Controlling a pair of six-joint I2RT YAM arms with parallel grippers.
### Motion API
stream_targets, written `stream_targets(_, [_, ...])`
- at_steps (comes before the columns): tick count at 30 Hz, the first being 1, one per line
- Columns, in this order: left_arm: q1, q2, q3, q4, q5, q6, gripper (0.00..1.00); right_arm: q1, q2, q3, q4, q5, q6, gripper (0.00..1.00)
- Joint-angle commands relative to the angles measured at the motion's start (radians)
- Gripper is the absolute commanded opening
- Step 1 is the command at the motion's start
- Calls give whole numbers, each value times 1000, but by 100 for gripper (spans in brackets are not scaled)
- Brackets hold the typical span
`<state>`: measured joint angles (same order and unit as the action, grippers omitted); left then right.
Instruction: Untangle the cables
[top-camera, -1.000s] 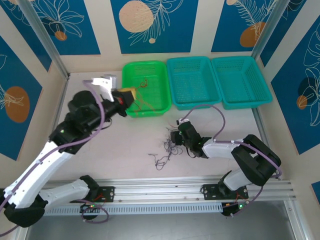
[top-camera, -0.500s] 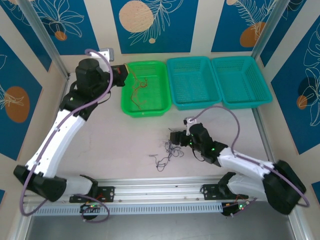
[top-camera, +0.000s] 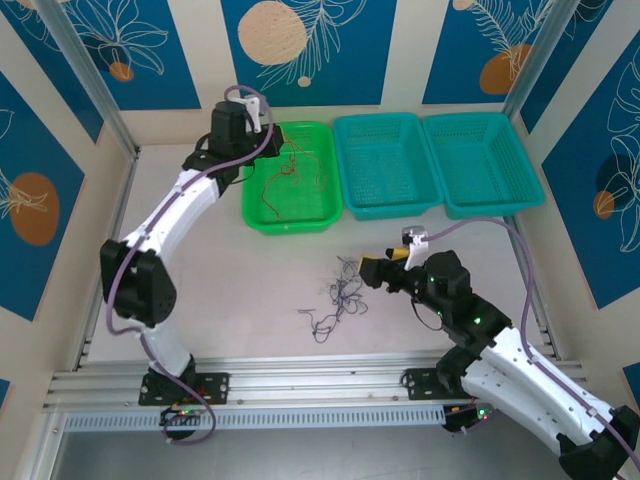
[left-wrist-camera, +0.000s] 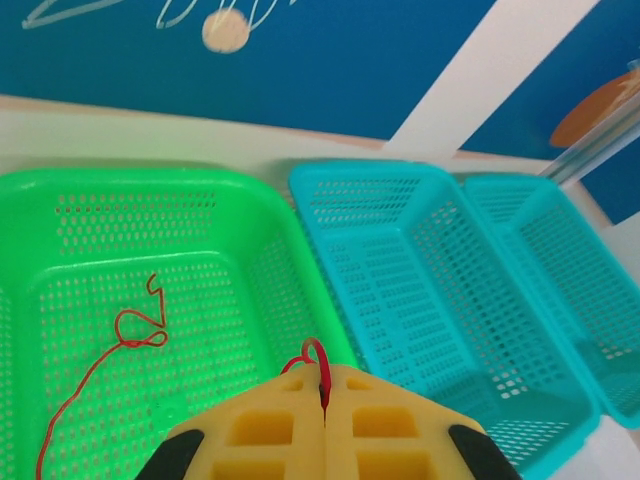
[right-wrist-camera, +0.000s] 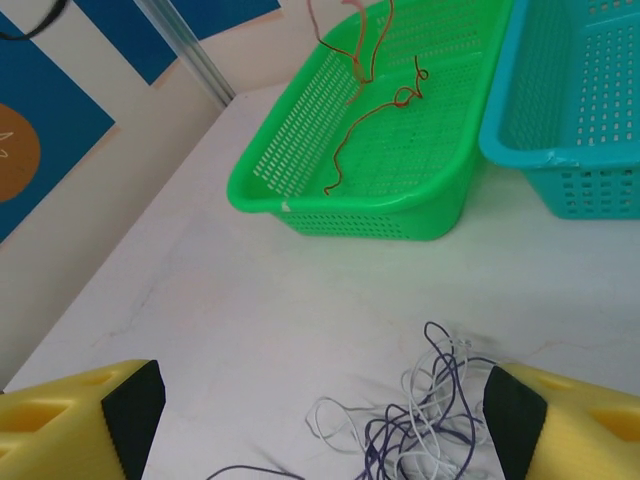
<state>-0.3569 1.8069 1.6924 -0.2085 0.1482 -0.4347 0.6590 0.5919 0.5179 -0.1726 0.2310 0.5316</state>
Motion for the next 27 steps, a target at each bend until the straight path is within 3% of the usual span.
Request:
stream_targets(1, [16,59,53,7,-47,15,0,-5,-10,35,-93,-24,24,85])
stream_targets(2, [17,72,52,-5,-60,12,2,-7,-10,37,-101,-24,26,85])
stream_targets(5, [21,83,35,-38,-49,-10,55,-6,-13,42,-114,-25,30,85])
stream_targets(6, [21,67,12,-29,-42,-12,69,-6,-11,43,-114,-25,31,85])
stream_targets(7, [21,41,-15,-8,-30,-15,75,-6,-10,42,-110,-25,31,85])
stream_targets(11, [21,-96,-122,27,-14,-19,82,-9,8,43,-93,-12,28,85])
stream_targets(18, [-26,-443,-403,88,68,-67,83,-56,136,64,-113,-6,97,84])
stream_targets(23, [-212,-661,-652,101,-29,-96,83,-78,296,100,-136,-79,121,83])
stream_targets(27, [-378,-718,-831,154,-95,-162,83,-82,418,136,-145,-129,124,80])
